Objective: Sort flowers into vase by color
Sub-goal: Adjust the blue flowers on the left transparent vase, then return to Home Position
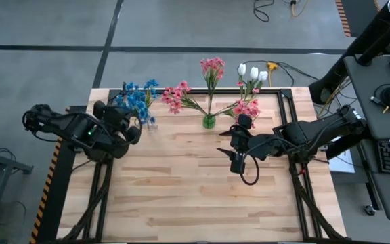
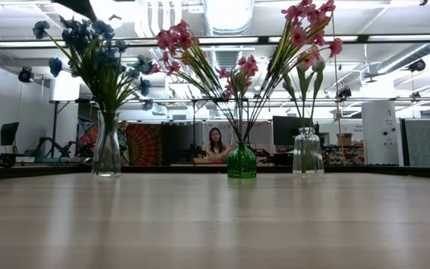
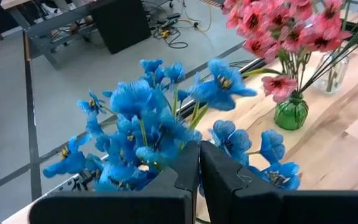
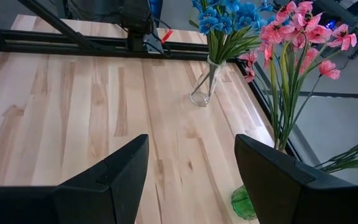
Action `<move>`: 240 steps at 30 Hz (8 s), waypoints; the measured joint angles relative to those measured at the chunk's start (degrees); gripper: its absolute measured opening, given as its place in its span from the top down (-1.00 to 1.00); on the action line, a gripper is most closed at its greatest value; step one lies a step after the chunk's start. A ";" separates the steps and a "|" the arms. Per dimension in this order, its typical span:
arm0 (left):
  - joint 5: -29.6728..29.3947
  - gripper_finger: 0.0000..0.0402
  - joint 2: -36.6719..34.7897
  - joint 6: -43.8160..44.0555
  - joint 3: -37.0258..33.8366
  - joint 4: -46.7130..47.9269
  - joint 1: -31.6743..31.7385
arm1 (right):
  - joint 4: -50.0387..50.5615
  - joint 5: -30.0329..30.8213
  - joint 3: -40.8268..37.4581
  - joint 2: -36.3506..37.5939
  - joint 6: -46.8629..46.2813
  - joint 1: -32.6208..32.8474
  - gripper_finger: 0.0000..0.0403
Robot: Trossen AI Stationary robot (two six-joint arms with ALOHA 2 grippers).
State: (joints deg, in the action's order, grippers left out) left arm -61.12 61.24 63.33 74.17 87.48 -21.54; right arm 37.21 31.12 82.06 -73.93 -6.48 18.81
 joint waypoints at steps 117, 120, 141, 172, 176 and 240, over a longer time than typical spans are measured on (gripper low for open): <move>-1.08 1.00 -1.96 -20.15 8.02 -11.85 -8.19 | -3.87 -1.35 -3.84 -1.59 4.63 0.78 -0.15; -8.00 1.00 -0.51 -23.10 8.64 -14.92 -20.85 | -7.69 -1.55 -8.00 0.97 6.57 2.02 -0.15; -10.97 1.00 20.43 -17.84 8.51 -25.40 -28.25 | -31.91 -3.09 -35.13 26.37 13.98 1.79 -0.15; 52.42 1.00 -11.45 -73.20 -40.01 -91.07 -10.50 | -30.70 -8.53 -43.82 35.06 8.30 1.79 -0.15; 45.66 1.00 -18.32 -70.72 -49.76 -95.99 -10.98 | -30.67 -8.06 -45.24 36.88 8.52 1.79 -0.15; 52.65 1.00 -36.07 -52.36 -73.14 -101.02 5.99 | -49.46 3.49 -81.40 73.05 16.76 0.26 -0.15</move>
State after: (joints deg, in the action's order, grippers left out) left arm -8.47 25.16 10.96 1.03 -13.54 -15.55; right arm -12.25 34.61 0.67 -0.89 10.28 19.07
